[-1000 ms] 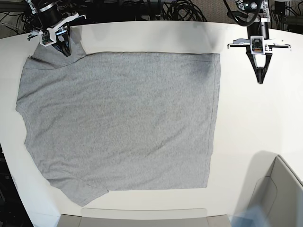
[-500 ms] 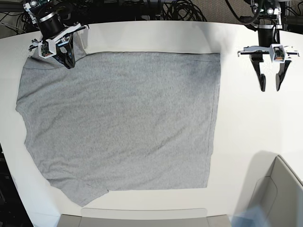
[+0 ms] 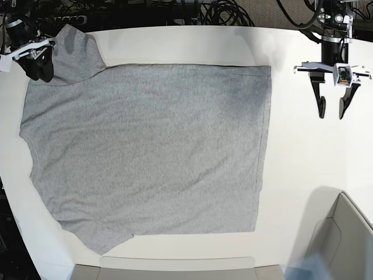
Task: Fold the T-shirt properly
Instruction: 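Move both grippers open toward the shirt's shoulder corners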
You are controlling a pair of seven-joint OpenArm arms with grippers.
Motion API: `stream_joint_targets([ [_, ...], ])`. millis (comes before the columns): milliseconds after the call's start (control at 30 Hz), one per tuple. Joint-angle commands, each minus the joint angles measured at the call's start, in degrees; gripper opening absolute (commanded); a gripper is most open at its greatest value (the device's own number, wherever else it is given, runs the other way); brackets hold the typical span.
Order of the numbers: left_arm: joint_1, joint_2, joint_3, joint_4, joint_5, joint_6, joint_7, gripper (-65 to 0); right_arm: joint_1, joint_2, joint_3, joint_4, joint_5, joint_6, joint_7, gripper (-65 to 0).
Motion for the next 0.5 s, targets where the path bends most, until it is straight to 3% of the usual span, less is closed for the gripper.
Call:
stream_joint_targets([
  [0,0.3,-0.7,0.2,0.9,-0.2,0.2,-1.5,-36.0,0.6,-0.6,2.2,-1.0,0.6,3.6,-1.9,-37.9],
  [133,0.3,-0.7,0.3,0.9,-0.2,0.2,-1.5,-36.0,6.1,-4.1,7.6,-12.1,0.7,14.7,-9.9,-39.8],
  [200,0.4,-0.7,0.3,0.9,-0.2,0.2,-1.5,-36.0,6.9,-4.1,8.2,-16.5,0.5,18.0,-10.7,-43.0],
  [300,0.4,-0.7,0.3,0.9,-0.2,0.2,-1.4,-36.0,7.0,-3.8,8.3,-18.5,0.4,19.1,-10.7,-47.7],
  [467,0.3,-0.7,0.4,0.8,-0.2,0.2,1.1,-36.1,7.1,-3.1,8.1,-20.3,0.2,19.2,-10.7,-48.1],
])
